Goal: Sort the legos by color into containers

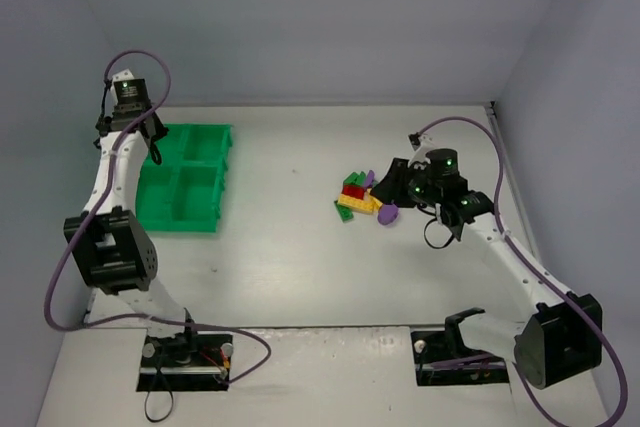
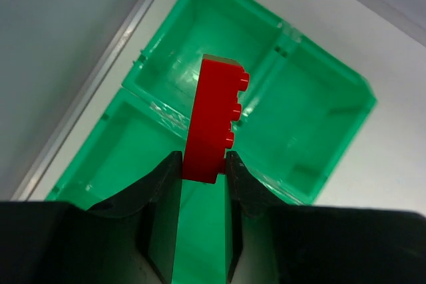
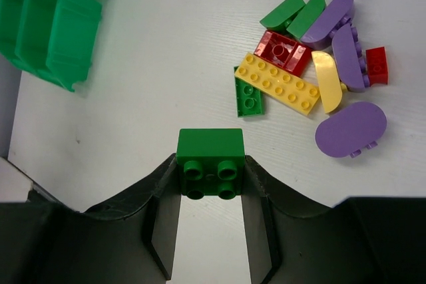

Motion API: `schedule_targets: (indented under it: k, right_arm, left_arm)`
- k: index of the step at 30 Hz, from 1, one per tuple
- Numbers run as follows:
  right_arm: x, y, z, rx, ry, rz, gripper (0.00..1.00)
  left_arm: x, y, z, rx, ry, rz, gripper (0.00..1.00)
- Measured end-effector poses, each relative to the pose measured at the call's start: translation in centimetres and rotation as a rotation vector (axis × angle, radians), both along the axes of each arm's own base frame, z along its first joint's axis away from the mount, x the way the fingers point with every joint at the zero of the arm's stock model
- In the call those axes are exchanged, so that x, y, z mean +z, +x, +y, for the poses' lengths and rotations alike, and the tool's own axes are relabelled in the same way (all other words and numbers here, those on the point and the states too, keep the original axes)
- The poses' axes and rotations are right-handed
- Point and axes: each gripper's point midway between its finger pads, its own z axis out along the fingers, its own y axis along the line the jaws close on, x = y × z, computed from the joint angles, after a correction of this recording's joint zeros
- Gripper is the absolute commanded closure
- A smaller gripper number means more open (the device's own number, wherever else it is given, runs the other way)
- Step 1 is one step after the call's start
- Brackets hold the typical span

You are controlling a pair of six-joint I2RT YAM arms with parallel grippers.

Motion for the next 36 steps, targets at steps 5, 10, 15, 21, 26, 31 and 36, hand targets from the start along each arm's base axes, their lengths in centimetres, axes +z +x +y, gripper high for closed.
schedule_targets:
  k: [5, 10, 15, 21, 26, 31, 36]
  right_arm:
    - [-1.5, -0.2, -0.4, 0.005, -0.055, 0.029, 1.0]
    - [-3.7, -0.5, -0.6, 0.002, -0.115, 0.079, 1.0]
    - [-6.3, -1.1, -0.6, 0.009, -0.163, 0.143, 1.0]
    - [-8.7, -1.3, -1.0, -0.004, -0.219, 0.203, 1.0]
    - [-12.0, -2.3, 0.1, 0.028, -0.304, 0.271, 1.0]
    - [-14.4, -3.5, 1.7, 0.079, -0.347, 0.32, 1.0]
    - [-15.5, -3.8, 2.4, 0.092, -0.365, 0.331, 1.0]
  left_arm:
    - [-2.9, 2.8, 2.1, 0.003, 0.037, 0.092, 1.0]
    - [-4.4, 3.4, 2.5, -0.035, 0.074, 0.141, 1.0]
    - [-4.2, 5.5, 3.0, -0.063, 0.103, 0.128, 1.0]
    - [-6.9, 7.8, 3.1, -0.095, 0.095, 0.157, 0.94]
    - [-10.3, 8.3, 2.8, -0.113, 0.071, 0.215, 0.79]
    - [-12.0, 8.4, 2.7, -0.124, 0.062, 0.247, 0.56]
    - [-11.9, 8.6, 2.8, -0.122, 0.065, 0.242, 0.37]
